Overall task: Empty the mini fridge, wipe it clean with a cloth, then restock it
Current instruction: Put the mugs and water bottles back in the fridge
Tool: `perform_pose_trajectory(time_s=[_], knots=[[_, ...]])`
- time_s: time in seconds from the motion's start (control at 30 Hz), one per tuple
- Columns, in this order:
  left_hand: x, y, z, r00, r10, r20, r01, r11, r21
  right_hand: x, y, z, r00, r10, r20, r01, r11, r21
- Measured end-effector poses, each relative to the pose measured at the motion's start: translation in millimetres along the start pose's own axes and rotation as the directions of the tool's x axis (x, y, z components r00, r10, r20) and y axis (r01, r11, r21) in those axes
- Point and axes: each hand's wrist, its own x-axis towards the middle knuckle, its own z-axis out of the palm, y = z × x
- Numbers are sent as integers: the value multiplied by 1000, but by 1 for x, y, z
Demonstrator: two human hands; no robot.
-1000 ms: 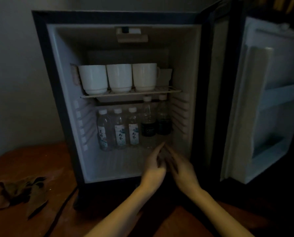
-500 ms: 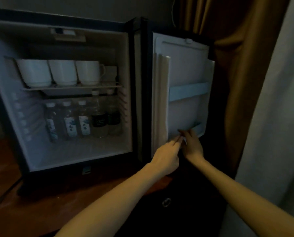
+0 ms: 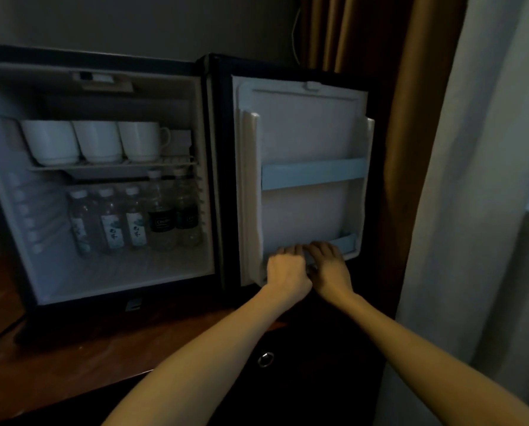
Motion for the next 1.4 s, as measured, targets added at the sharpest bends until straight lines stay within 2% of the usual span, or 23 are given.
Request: perform_pose_trajectory(time_s=[0.07,0.13,0.27,0.37,0.47,0.53,0.63,0.77,0.87,0.97,1.07,1.17,1.23,1.33,1.4], knots=[[-9,3,-6,1000,-6,26,5,998,69,-13,-2,-11,999,16,-29,-16,1000,25],[-22,5,-13,997,-12,71,3,992,129,-28,-3,-28,990,56,-132,-48,997,60],[-49,7,-26,989,-44,139,20,985,171,-57,-3,-77,877,136,-461,-98,990,105],[-74,6,-38,983,-72,168,42,983,178,-69,-6,-116,806,162,-570,-95,985,144],[-101,4,-49,975,-84,204,63,992,104,-81,-8,-144,803,177,-570,-85,979,186],[-120,6,-57,983,-40,178,36,999,31,-93,-20,-155,811,85,-580,34,981,191],[-157,11,-70,994,94,60,-91,995,-51,-122,-55,-162,803,-46,-595,232,942,241],[-210,-6,-75,973,196,-122,-216,958,-186,-152,-99,-155,735,-194,-650,426,877,221],[-244,-14,-82,964,130,-231,-198,932,-305,-166,-136,-150,720,-246,-649,504,828,246],[-287,-8,-91,924,-1,-381,-205,842,-500,-181,-174,-147,722,-336,-605,601,737,309],[-329,-10,-91,835,15,-551,-276,877,-394,-190,-217,-142,696,-475,-539,704,598,382],[-350,-19,-87,784,97,-614,-321,909,-267,-191,-270,-136,650,-578,-493,758,456,466],[-356,-30,-89,767,42,-640,-315,894,-320,-187,-304,-131,650,-608,-456,744,386,546],[-362,-64,-95,725,-87,-683,-231,904,-361,-173,-337,-119,678,-604,-420,706,375,601],[-363,-95,-96,715,-175,-677,-134,916,-379,-161,-347,-102,668,-612,-423,726,411,552]])
